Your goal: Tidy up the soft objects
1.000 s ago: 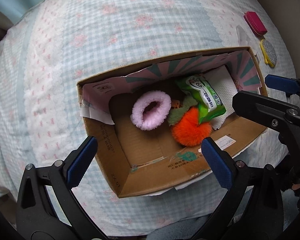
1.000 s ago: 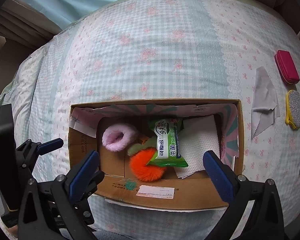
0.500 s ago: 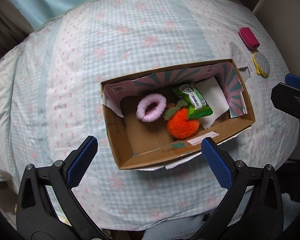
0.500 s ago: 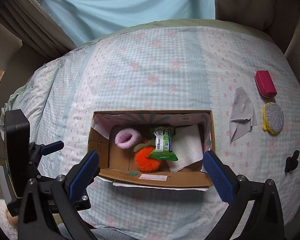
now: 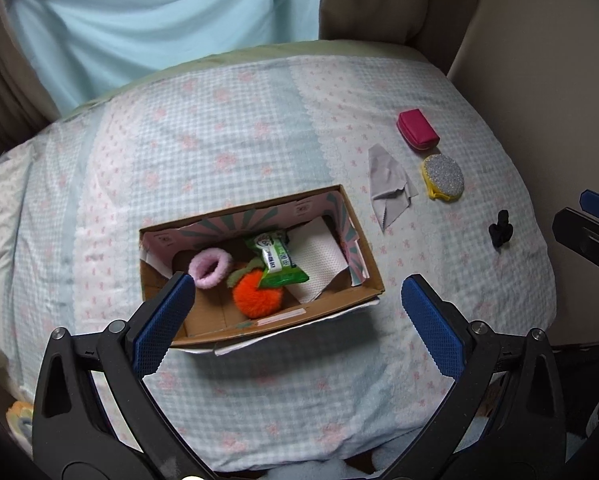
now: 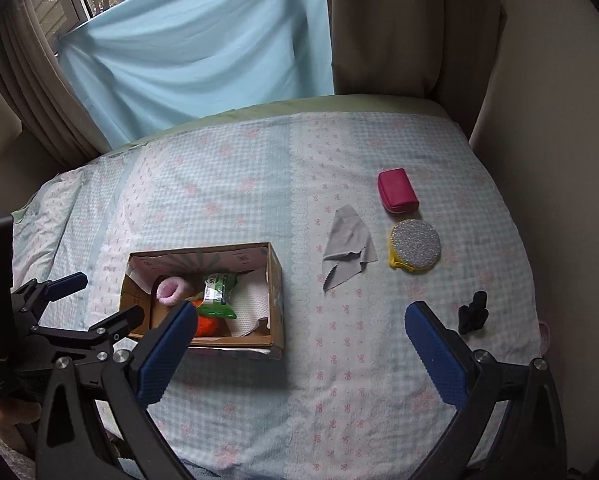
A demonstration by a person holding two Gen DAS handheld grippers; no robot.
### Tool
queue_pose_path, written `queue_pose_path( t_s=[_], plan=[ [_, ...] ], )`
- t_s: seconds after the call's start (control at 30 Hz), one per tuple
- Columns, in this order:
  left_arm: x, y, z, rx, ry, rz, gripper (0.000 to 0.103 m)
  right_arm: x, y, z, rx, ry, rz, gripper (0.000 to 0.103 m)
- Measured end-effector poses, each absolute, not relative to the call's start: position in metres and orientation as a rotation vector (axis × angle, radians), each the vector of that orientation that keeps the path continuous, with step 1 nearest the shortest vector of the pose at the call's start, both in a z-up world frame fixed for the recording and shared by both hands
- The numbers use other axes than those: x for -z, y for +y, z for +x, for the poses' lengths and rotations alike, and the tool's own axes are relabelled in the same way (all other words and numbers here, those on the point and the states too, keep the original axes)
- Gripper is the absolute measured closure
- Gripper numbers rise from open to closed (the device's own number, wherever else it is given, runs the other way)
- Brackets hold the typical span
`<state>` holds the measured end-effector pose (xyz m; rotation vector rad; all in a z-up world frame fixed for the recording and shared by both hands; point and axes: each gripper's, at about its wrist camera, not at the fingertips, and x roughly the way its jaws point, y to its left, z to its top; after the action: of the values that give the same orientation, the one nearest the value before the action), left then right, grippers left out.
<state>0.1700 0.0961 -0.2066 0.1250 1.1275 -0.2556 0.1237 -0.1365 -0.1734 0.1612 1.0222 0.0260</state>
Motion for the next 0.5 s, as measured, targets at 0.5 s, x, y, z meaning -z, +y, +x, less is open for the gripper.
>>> queue_pose_path(
  t_s=[0.5],
  plan=[
    [0.216, -0.055, 0.195, 0.301, 1.141, 0.063, 0.0, 0.198, -0.288, 0.143, -0.001, 1.008, 0.151, 0.0]
  ],
)
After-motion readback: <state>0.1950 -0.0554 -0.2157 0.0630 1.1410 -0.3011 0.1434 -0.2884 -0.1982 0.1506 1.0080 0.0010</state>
